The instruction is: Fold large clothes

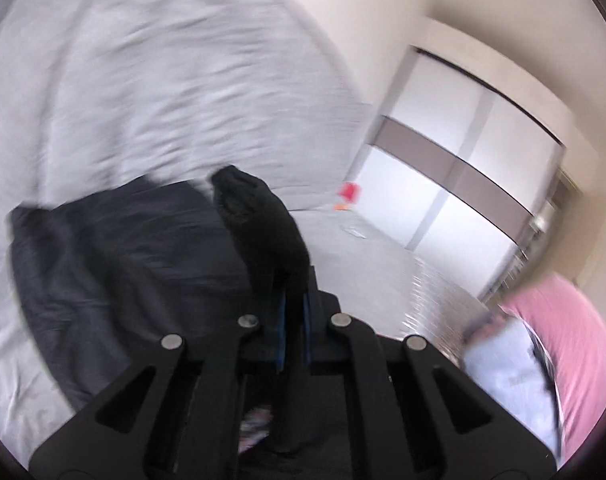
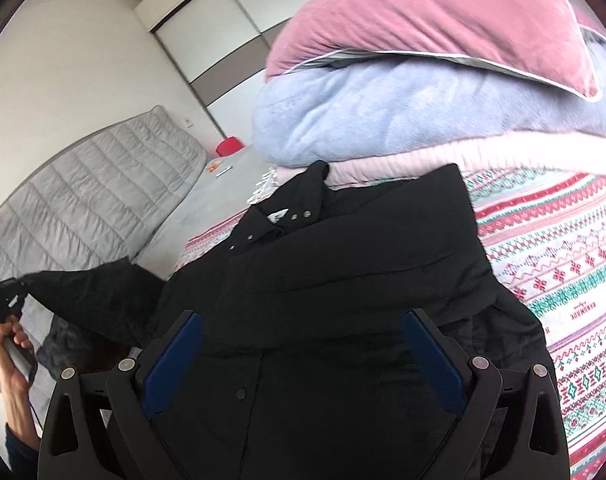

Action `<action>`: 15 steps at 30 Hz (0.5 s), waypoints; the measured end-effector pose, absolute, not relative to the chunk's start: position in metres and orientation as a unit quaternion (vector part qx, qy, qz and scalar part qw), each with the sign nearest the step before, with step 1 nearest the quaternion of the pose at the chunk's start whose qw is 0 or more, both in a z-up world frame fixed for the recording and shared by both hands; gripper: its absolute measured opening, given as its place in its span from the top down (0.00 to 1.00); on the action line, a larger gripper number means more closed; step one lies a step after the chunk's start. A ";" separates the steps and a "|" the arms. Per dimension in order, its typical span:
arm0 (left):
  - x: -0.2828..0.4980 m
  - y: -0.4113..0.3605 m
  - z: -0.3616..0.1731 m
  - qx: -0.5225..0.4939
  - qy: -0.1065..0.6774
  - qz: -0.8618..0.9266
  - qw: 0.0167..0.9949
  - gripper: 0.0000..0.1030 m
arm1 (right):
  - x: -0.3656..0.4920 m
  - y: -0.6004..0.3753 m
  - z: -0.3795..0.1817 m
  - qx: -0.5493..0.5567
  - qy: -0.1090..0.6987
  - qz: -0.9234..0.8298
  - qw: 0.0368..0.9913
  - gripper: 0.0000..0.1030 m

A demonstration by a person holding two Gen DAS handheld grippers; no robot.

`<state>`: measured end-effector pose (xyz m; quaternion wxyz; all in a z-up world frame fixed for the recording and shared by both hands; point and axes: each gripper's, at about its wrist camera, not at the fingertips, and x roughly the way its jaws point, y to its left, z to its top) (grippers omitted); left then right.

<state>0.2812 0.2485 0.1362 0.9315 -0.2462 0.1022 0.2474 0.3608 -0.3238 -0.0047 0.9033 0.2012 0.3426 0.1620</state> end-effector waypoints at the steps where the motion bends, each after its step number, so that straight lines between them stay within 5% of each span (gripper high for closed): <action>1: 0.288 0.230 0.141 -0.229 0.101 0.225 0.942 0.93 | 0.362 -0.328 -0.006 0.208 0.344 0.158 0.902 0.02; 8: 0.347 0.078 0.124 -0.140 0.176 0.059 0.973 0.92 | 0.378 -0.364 -0.026 0.253 0.372 0.119 0.885 0.02; 15: 0.401 -0.049 -0.002 -0.068 0.365 -0.034 0.928 0.86 | 0.388 -0.392 -0.044 0.290 0.399 0.102 0.864 0.02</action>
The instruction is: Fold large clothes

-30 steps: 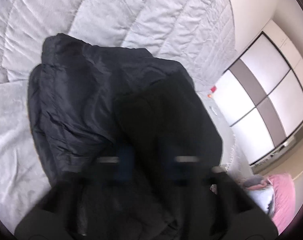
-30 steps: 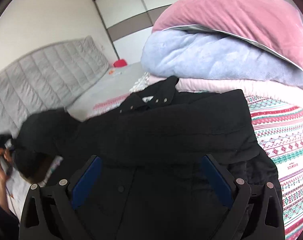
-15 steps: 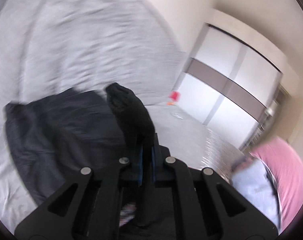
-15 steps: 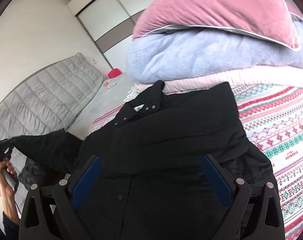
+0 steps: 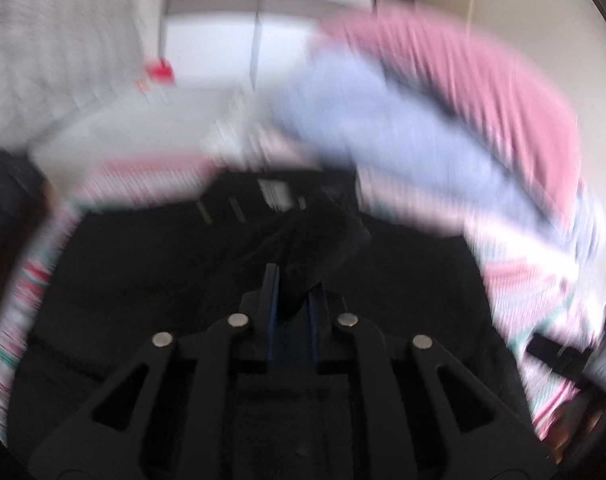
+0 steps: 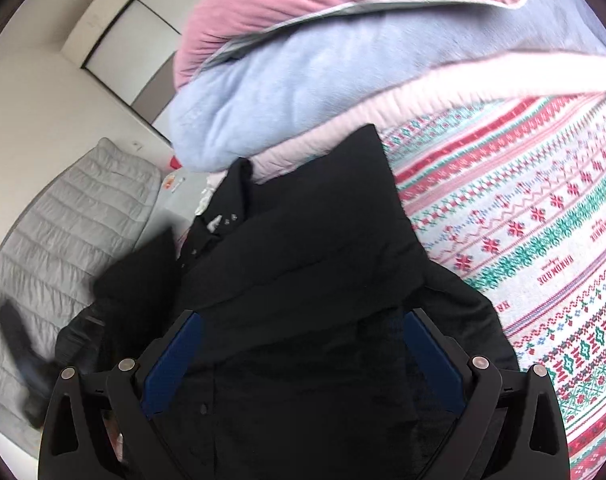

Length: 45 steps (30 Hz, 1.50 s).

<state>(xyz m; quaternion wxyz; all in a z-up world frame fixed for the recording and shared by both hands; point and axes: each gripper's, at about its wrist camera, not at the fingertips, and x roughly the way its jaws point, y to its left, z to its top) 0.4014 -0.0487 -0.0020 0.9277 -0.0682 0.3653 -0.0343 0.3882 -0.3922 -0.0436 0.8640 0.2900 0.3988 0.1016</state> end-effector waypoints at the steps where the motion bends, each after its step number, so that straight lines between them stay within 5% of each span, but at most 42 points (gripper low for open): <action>1: 0.405 -0.058 -0.020 -0.070 0.393 -0.040 0.916 0.86 | 0.388 -0.395 -0.045 0.292 0.400 0.103 0.862 0.02; 5: 0.401 -0.066 -0.053 -0.072 0.418 -0.050 0.904 0.80 | 0.386 -0.407 -0.046 0.306 0.401 0.098 0.858 0.02; 7: 0.400 -0.067 -0.052 -0.059 0.414 -0.061 0.906 0.69 | 0.387 -0.409 -0.045 0.313 0.401 0.102 0.855 0.02; 9: 0.402 -0.067 -0.050 -0.056 0.419 -0.074 0.903 0.46 | 0.388 -0.406 -0.046 0.309 0.405 0.104 0.854 0.02; 12: 0.397 -0.072 -0.044 -0.060 0.414 -0.107 0.902 0.38 | 0.390 -0.399 -0.048 0.296 0.413 0.103 0.855 0.02; 32: 0.388 -0.115 -0.069 0.022 0.451 -0.104 0.886 0.23 | 0.392 -0.405 -0.053 0.293 0.420 0.090 0.854 0.02; 45: 0.247 -0.004 -0.015 0.004 0.423 -0.009 0.906 0.23 | 0.379 -0.378 -0.046 0.233 0.436 0.086 0.865 0.02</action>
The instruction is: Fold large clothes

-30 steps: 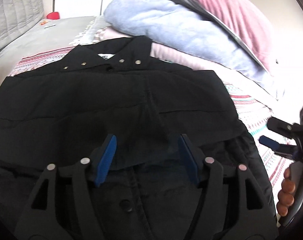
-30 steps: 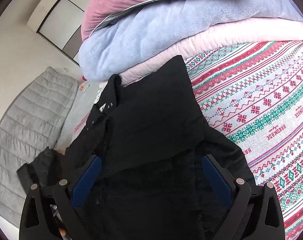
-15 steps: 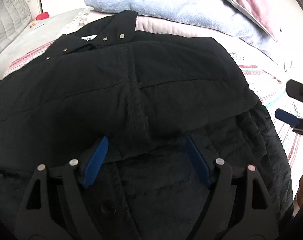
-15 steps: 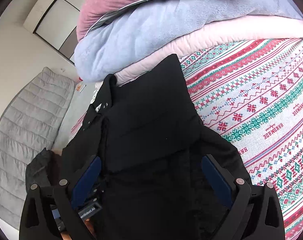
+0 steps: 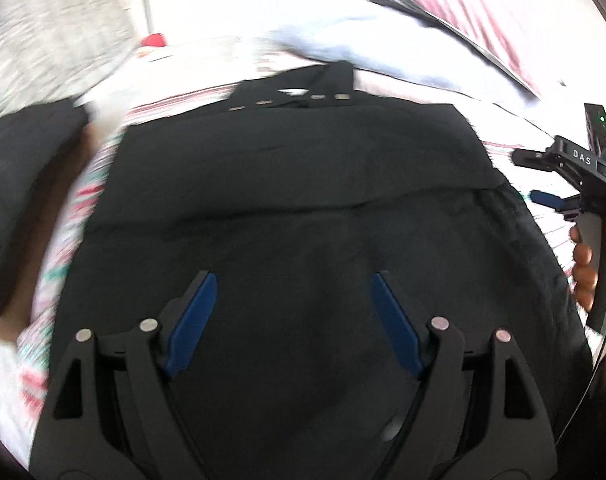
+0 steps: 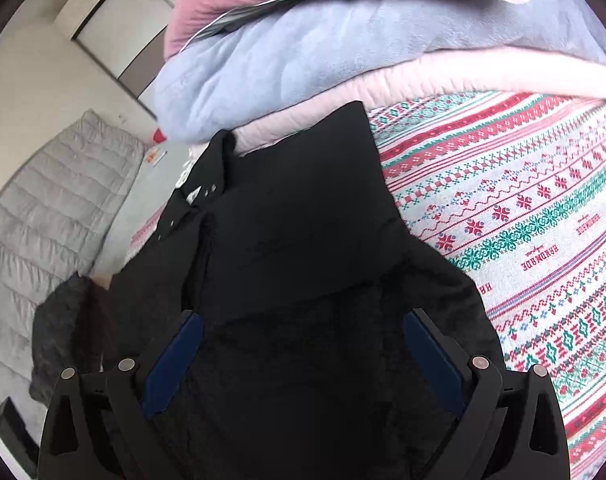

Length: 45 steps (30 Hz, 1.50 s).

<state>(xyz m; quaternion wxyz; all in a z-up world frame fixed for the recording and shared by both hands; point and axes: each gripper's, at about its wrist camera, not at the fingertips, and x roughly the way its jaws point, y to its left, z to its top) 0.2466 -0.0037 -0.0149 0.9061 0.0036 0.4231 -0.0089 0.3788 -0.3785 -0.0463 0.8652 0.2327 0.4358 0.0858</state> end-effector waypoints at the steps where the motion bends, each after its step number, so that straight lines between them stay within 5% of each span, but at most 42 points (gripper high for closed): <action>1: 0.238 0.010 -0.015 -0.002 0.423 0.004 0.906 0.23 | 0.375 -0.375 -0.044 0.223 0.435 0.088 0.868 0.02; 12: 0.123 0.150 -0.056 -0.101 0.432 0.096 0.891 0.23 | 0.291 -0.321 -0.045 0.080 0.465 0.121 0.873 0.02; 18: 0.068 0.195 -0.069 -0.139 0.429 0.119 0.885 0.23 | 0.199 -0.386 -0.040 0.140 0.424 0.123 0.886 0.05; 22: 0.040 0.209 -0.068 -0.158 0.419 0.107 0.888 0.29 | 0.130 -0.445 -0.069 0.231 0.425 0.092 0.870 0.15; 25: 0.025 0.212 -0.072 -0.173 0.417 0.093 0.888 0.38 | 0.084 -0.482 -0.097 0.326 0.429 0.063 0.840 0.34; 27: 0.021 0.213 -0.079 -0.184 0.427 0.076 0.882 0.58 | 0.062 -0.495 -0.102 0.377 0.408 0.066 0.829 0.53; 28: 0.019 0.216 -0.083 -0.194 0.432 0.072 0.878 0.63 | 0.054 -0.496 -0.102 0.380 0.402 0.064 0.830 0.54; 30: 0.014 0.217 -0.087 -0.215 0.432 0.060 0.874 0.69 | 0.044 -0.492 -0.101 0.363 0.402 0.048 0.840 0.54; 45: 0.012 0.210 -0.104 -0.246 0.453 0.034 0.857 0.66 | 0.060 -0.474 -0.137 0.403 0.462 0.039 0.789 0.54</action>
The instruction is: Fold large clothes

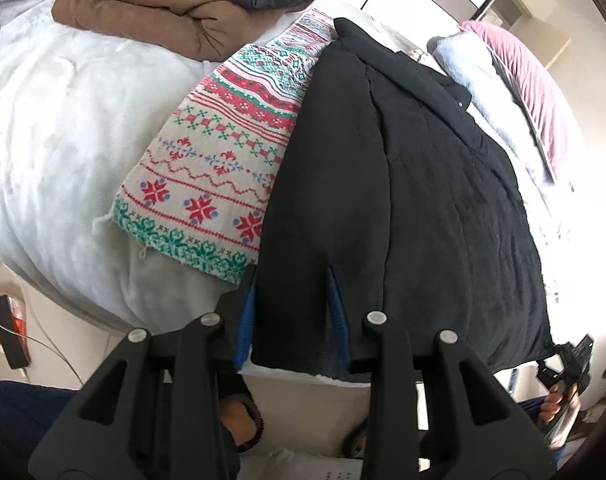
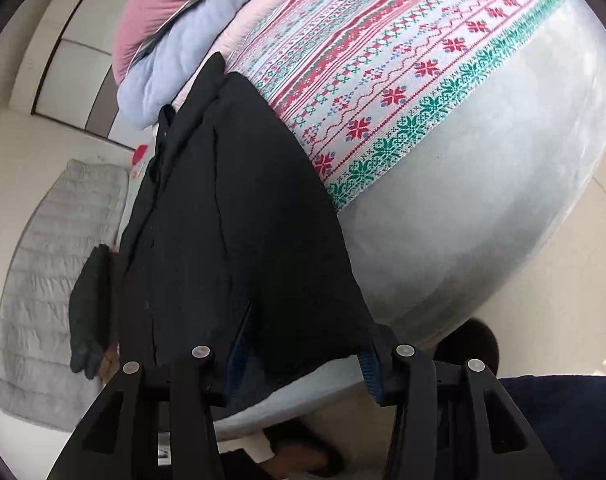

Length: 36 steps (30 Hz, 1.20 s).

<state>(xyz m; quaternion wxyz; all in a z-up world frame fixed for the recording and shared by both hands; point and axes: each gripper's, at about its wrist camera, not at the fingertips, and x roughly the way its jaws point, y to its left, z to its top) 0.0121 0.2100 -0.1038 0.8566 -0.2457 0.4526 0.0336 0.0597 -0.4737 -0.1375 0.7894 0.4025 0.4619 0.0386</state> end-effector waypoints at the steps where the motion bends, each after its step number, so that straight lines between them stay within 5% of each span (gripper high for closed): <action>1: 0.012 0.212 -0.103 -0.249 0.451 0.035 0.856 0.66 | 0.058 -0.475 -0.137 0.408 0.454 0.033 0.791 0.54; 4: 0.001 0.224 -0.099 -0.275 0.433 0.050 0.857 0.62 | 0.049 -0.478 -0.127 0.414 0.417 0.036 0.808 0.60; 6: -0.002 0.232 -0.104 -0.293 0.435 0.066 0.849 0.43 | 0.047 -0.475 -0.124 0.406 0.414 0.046 0.813 0.61; 16: 0.001 0.236 -0.122 -0.336 0.455 0.059 0.823 0.42 | 0.055 -0.472 -0.128 0.405 0.433 0.034 0.805 0.59; 19: 0.001 0.227 -0.118 -0.304 0.455 0.067 0.834 0.54 | 0.055 -0.468 -0.125 0.401 0.429 0.042 0.808 0.66; 21: -0.001 0.221 -0.114 -0.295 0.449 0.063 0.841 0.74 | 0.056 -0.465 -0.121 0.400 0.424 0.044 0.811 0.76; 31: 0.012 0.204 -0.115 -0.251 0.459 0.071 0.849 0.70 | 0.059 -0.454 -0.117 0.375 0.414 0.050 0.828 0.89; 32: 0.012 0.204 -0.114 -0.253 0.457 0.070 0.850 0.73 | 0.060 -0.453 -0.115 0.372 0.412 0.049 0.831 0.91; 33: 0.010 0.205 -0.112 -0.251 0.453 0.067 0.853 0.86 | 0.060 -0.452 -0.113 0.370 0.408 0.050 0.833 0.92; 36: 0.003 0.207 -0.101 -0.261 0.439 0.058 0.858 0.90 | 0.056 -0.453 -0.099 0.381 0.384 0.068 0.839 0.93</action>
